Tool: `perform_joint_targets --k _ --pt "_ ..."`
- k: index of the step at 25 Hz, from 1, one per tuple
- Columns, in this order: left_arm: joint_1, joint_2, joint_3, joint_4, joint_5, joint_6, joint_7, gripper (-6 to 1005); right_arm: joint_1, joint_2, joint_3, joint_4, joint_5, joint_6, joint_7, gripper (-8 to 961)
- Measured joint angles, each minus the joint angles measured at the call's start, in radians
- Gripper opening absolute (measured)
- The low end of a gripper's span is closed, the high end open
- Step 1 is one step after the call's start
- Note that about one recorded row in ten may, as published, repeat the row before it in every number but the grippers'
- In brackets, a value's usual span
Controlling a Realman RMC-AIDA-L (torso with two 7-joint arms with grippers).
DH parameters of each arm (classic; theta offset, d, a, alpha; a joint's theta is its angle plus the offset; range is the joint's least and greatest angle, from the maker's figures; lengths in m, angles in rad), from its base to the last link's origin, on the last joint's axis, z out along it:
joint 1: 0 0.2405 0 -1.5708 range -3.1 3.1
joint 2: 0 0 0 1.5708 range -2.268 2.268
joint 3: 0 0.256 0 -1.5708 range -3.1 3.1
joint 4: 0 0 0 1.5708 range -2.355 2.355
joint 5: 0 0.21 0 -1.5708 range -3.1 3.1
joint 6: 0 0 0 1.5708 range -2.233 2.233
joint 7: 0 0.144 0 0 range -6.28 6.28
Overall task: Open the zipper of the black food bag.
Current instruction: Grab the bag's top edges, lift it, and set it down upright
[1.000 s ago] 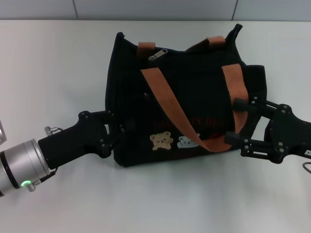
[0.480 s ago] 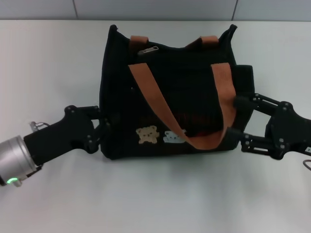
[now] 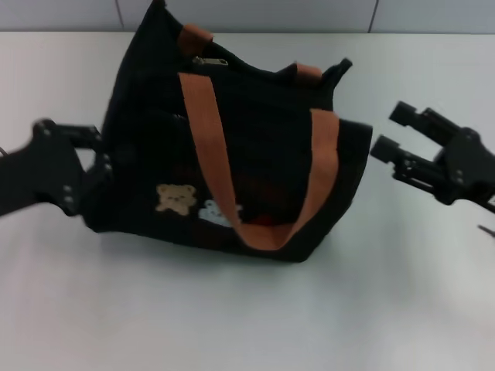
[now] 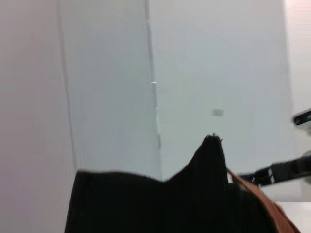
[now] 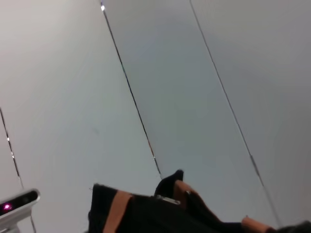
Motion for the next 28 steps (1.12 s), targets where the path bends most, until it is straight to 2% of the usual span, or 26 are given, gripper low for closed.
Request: perform_joint_targets --k 2,3,5,7,8,10,13,14,17,18,25,28 --pt "-0.010 0.012 -0.005 0.081 -0.001 0.036 -0.043 81 0.022 0.002 -0.007 0.052 -0.003 0.028 -0.002 831" --pt "-0.021 0.015 -0.007 0.163 0.000 0.062 -0.084 80 0.053 0.006 -0.026 0.107 -0.011 0.063 -0.006 831" --pt "-0.029 0.013 -0.007 0.202 0.001 0.075 -0.102 80 0.074 0.007 -0.047 0.139 -0.016 0.091 -0.010 831" --pt "-0.047 0.005 -0.006 0.260 0.001 0.100 -0.129 80 0.117 0.009 -0.088 0.207 -0.020 0.155 -0.025 831" --pt "-0.070 -0.005 -0.001 0.291 0.002 0.120 -0.142 81 0.173 0.012 -0.129 0.293 -0.021 0.231 -0.053 831" --pt "-0.084 -0.012 0.003 0.297 0.005 0.125 -0.142 81 0.193 0.013 -0.143 0.324 -0.022 0.263 -0.068 831" --pt "-0.114 -0.042 0.014 0.291 0.051 0.119 -0.121 81 0.234 0.016 -0.165 0.415 -0.024 0.341 -0.131 831" --pt "-0.114 -0.042 0.014 0.291 0.051 0.119 -0.121 81 0.234 0.016 -0.165 0.415 -0.024 0.341 -0.131 830" --pt "-0.115 -0.067 0.014 0.285 0.092 0.104 -0.091 81 0.204 0.015 -0.157 0.408 -0.022 0.327 -0.142 830" --pt "-0.107 -0.078 0.014 0.284 0.102 0.101 -0.078 81 0.174 0.013 -0.156 0.385 -0.019 0.301 -0.141 830" --pt "-0.083 -0.081 0.014 0.281 0.100 0.111 -0.062 79 0.074 0.008 -0.133 0.273 -0.008 0.196 -0.140 830" --pt "-0.080 -0.082 0.015 0.267 0.101 0.113 -0.055 75 0.015 0.007 -0.047 0.206 0.000 0.104 -0.165 831"
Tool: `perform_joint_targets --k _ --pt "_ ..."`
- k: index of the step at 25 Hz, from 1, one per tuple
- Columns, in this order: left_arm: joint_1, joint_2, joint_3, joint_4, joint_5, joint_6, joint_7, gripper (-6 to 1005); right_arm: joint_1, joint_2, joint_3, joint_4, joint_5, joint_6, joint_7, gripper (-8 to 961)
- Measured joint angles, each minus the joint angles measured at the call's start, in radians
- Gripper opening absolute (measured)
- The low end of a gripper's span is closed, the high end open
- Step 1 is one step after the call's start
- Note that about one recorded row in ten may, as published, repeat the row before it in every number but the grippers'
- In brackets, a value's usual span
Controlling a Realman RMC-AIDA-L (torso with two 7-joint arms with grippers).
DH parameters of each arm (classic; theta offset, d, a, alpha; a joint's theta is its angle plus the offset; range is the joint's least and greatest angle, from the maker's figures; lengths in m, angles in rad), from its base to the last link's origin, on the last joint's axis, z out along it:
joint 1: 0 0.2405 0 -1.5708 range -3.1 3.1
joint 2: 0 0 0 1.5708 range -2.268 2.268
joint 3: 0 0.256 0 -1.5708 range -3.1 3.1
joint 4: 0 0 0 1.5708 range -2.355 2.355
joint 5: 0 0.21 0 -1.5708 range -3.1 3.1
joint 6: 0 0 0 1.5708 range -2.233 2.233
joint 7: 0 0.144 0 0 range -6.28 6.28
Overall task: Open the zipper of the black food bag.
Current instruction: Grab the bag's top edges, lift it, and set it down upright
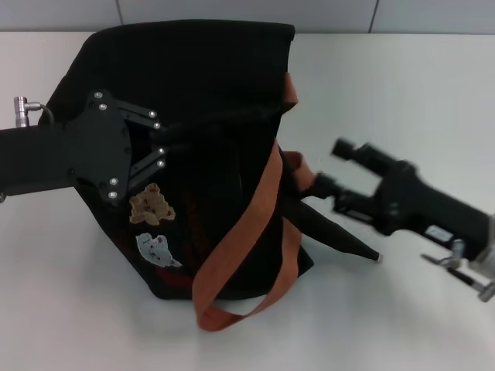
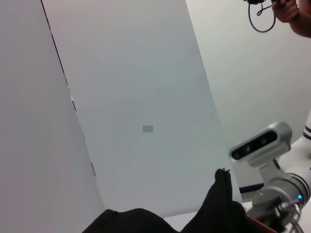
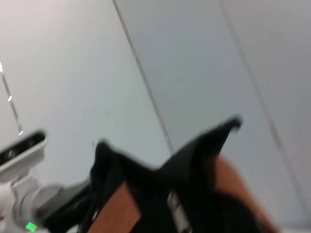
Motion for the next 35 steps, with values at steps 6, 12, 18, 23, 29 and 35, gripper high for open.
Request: perform_joint_targets --k 6,12,18,23,29,35 --pt "-0.010 0.000 0.002 -0.062 0.007 0.001 0.030 75 -0.037 0.006 0.127 0.064 0.000 -0.041 -0.318 830" --pt "-0.019 -0.002 0.002 -0.109 0.005 -0.008 0.045 75 -0.047 0.008 0.167 0.215 0.000 -0.015 -0.713 830" --pt "-0.030 -0.004 0.003 -0.146 0.001 -0.034 0.056 75 -0.053 0.008 0.168 0.325 -0.006 0.042 -0.990 830" --pt "-0.037 -0.004 0.003 -0.160 -0.001 -0.037 0.057 75 -0.046 0.008 0.170 0.380 -0.005 0.105 -1.097 831" --pt "-0.052 -0.006 0.003 -0.175 0.001 -0.039 0.057 76 -0.040 0.008 0.226 0.442 -0.004 0.176 -1.191 828" --pt "-0.056 -0.005 0.002 -0.180 0.004 -0.039 0.060 76 -0.037 0.008 0.257 0.456 -0.005 0.191 -1.207 799"
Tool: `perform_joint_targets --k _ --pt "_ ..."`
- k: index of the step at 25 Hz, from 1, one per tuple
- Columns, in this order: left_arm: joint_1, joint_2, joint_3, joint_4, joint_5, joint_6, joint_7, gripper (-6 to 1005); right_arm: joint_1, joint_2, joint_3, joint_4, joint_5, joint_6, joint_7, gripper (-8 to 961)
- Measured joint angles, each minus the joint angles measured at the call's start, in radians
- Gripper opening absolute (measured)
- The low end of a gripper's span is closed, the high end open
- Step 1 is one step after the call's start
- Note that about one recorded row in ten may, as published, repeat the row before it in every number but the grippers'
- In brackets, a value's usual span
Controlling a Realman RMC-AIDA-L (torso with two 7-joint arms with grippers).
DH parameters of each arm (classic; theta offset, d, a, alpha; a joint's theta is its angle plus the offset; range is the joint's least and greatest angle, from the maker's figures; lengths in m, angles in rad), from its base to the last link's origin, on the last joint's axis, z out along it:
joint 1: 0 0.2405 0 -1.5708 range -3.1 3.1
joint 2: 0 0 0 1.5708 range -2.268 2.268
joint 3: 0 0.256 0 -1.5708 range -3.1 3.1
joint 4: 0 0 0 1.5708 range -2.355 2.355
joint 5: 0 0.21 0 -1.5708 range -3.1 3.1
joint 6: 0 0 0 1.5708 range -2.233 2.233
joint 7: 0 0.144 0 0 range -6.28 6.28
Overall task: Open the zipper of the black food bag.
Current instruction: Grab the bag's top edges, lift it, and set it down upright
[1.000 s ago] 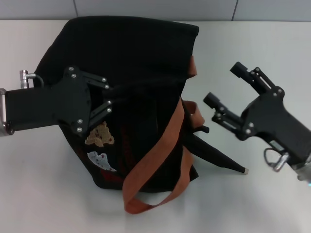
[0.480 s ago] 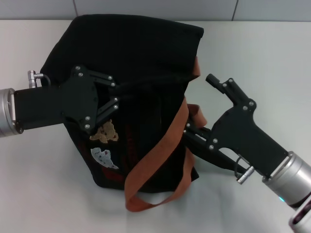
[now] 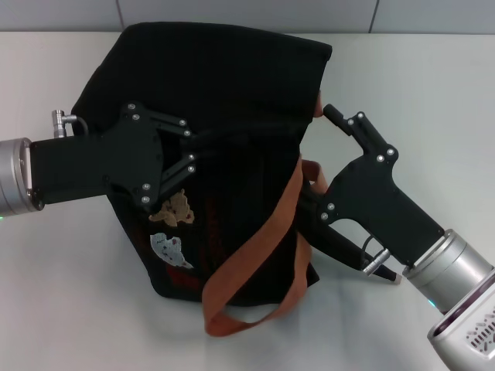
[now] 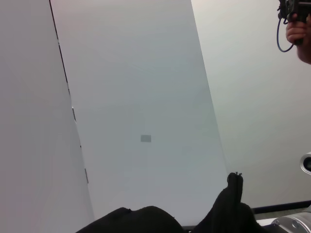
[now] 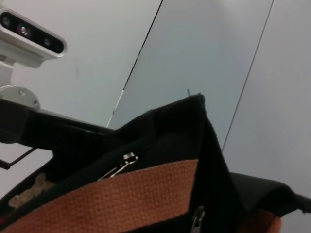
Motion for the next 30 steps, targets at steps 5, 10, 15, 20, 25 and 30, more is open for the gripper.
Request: perform_joint_targets --k 5,10,15,20,25,30 --pt "-0.007 0.001 0.000 -0.019 0.001 0.000 0.015 76 0.000 0.000 0.017 0.002 -0.003 -0.004 -0.001 771" --pt "-0.009 0.000 0.000 -0.021 0.001 -0.008 0.017 76 -0.002 0.000 0.016 0.003 -0.005 -0.011 -0.001 742" --pt "-0.011 0.000 0.000 -0.021 0.002 -0.013 0.017 76 -0.013 0.000 0.009 0.005 -0.006 -0.021 -0.039 714" --pt "-0.020 0.001 0.000 -0.035 0.002 -0.027 0.020 75 -0.022 0.000 0.006 0.015 -0.006 -0.022 -0.080 686" --pt "-0.031 0.002 0.002 -0.054 0.002 -0.038 0.025 72 -0.026 0.000 0.005 0.022 -0.006 -0.022 -0.118 508" --pt "-0.034 0.001 0.011 -0.055 0.003 -0.041 0.026 72 -0.017 0.000 0.005 0.022 -0.006 -0.016 -0.119 396"
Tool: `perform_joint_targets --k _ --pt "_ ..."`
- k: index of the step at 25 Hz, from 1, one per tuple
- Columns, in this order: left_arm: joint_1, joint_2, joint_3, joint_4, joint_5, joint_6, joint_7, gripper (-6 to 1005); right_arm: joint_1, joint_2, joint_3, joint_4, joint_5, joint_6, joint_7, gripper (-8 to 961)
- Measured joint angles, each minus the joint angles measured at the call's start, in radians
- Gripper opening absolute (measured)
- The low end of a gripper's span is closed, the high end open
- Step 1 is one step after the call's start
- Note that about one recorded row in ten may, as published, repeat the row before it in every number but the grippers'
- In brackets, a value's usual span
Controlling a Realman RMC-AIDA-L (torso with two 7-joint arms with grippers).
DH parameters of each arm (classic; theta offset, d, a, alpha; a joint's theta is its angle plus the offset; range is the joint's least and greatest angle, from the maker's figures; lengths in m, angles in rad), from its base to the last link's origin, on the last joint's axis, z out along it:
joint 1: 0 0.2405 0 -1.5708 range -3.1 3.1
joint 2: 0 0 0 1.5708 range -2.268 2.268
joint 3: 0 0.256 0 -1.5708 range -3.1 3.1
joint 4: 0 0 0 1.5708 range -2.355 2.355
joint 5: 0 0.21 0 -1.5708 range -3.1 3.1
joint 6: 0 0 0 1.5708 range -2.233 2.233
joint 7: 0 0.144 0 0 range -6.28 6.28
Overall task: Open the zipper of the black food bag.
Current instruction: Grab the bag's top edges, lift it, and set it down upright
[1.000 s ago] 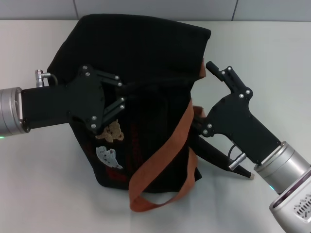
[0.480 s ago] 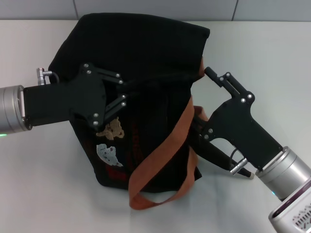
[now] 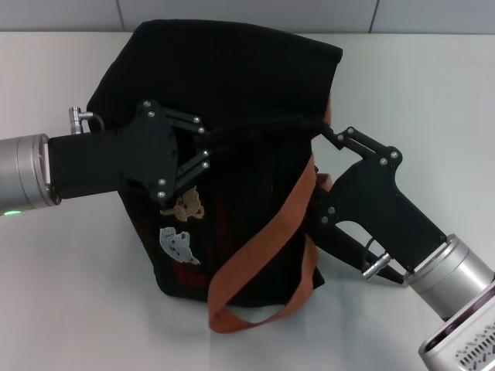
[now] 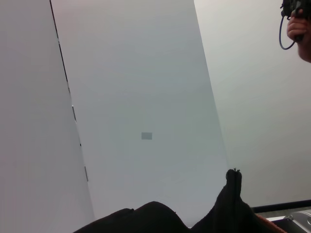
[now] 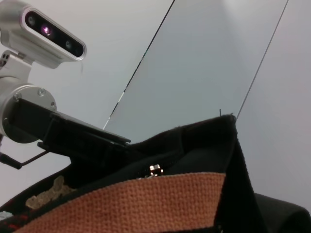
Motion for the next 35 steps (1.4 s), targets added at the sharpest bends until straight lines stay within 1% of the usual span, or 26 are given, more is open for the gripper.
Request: perform_joint_targets --k 7,12,17,24,25,26,30,31,32,35 --pt "0.000 -0.002 0.000 -0.001 0.000 -0.004 0.000 72 0.013 0.000 0.000 -0.004 -0.008 0.015 -0.001 341" --pt "-0.001 0.000 0.000 -0.001 -0.001 -0.004 0.000 72 0.020 0.000 0.003 -0.006 -0.027 0.050 -0.001 209" --pt "-0.002 0.000 0.000 -0.001 -0.002 -0.005 0.001 72 0.026 0.000 0.001 -0.006 -0.028 0.063 -0.001 11" --pt "0.008 0.000 -0.008 -0.002 -0.024 -0.002 0.007 73 0.026 0.000 0.001 -0.009 -0.029 0.070 -0.001 -1" --pt "0.023 0.000 -0.009 -0.002 -0.059 -0.006 0.009 73 0.024 0.000 0.005 -0.013 -0.029 0.086 -0.001 -1" --pt "0.023 0.000 -0.009 -0.002 -0.059 -0.006 0.009 73 0.024 0.000 0.005 -0.013 -0.029 0.086 -0.001 -1" --pt "0.067 0.001 -0.020 -0.006 -0.142 -0.016 0.031 73 0.016 0.000 0.010 -0.030 -0.025 0.114 -0.001 0" --pt "0.067 0.001 -0.020 -0.006 -0.142 -0.016 0.031 73 0.011 0.000 0.012 -0.035 -0.022 0.117 -0.001 0" --pt "0.093 0.003 -0.042 -0.018 -0.170 -0.021 0.051 73 0.006 0.000 0.016 -0.041 -0.021 0.118 0.001 0" --pt "0.111 0.004 -0.082 -0.036 -0.178 -0.022 0.065 73 -0.012 0.000 0.040 -0.057 -0.020 0.118 0.006 0"
